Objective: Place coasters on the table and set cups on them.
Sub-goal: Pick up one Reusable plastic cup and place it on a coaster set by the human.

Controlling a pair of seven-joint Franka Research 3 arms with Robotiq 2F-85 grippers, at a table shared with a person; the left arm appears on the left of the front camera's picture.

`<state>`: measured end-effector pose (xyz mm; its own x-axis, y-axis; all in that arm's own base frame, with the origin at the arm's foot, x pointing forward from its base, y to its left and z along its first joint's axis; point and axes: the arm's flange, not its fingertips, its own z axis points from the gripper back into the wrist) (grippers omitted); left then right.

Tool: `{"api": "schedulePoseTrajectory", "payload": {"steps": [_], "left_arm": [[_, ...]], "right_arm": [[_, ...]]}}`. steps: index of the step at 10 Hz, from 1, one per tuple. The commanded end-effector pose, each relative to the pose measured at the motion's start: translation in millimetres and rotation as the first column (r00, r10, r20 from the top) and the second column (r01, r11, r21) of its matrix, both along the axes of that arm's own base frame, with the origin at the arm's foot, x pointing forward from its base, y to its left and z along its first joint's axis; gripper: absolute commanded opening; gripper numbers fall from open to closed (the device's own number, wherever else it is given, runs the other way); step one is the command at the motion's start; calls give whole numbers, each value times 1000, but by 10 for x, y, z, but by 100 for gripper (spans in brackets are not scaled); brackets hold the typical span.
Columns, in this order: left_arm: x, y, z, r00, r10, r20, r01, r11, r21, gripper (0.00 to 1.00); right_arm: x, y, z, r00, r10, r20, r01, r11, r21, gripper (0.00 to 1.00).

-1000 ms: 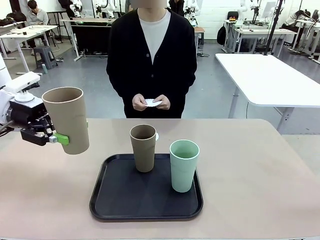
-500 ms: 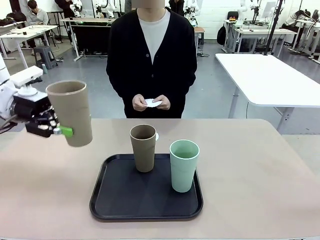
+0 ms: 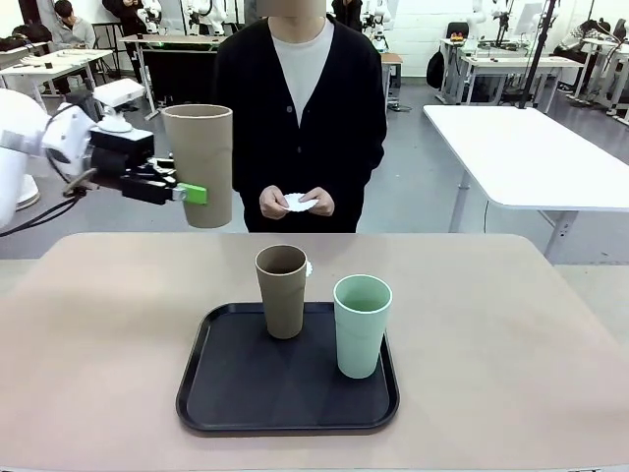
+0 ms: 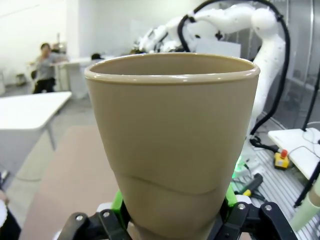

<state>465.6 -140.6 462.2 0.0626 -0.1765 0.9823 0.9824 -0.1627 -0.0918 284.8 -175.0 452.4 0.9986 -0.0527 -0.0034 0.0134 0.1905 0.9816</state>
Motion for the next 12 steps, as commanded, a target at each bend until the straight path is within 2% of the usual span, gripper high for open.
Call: {"api": "schedulePoseTrajectory", "payload": {"steps": [1, 4, 6, 12], "left_arm": [[340, -99, -70, 1000, -4, -9, 3, 1000, -20, 82], [685, -179, -128, 998, -39, 47, 41, 998, -39, 82], [911, -215, -271, 997, -32, 68, 36, 998, -57, 82], [1487, -299, -834, 983, 141, 121, -132, 988, -83, 82]], "right_arm": [[-5, -7, 7, 1000, -1, 4, 1, 1000, 4, 100], [-5, -7, 7, 1000, -1, 4, 1, 1000, 4, 100], [-5, -7, 7, 1000, -1, 4, 1, 1000, 4, 100], [-5, -7, 7, 1000, -1, 4, 1, 1000, 4, 100]]}}
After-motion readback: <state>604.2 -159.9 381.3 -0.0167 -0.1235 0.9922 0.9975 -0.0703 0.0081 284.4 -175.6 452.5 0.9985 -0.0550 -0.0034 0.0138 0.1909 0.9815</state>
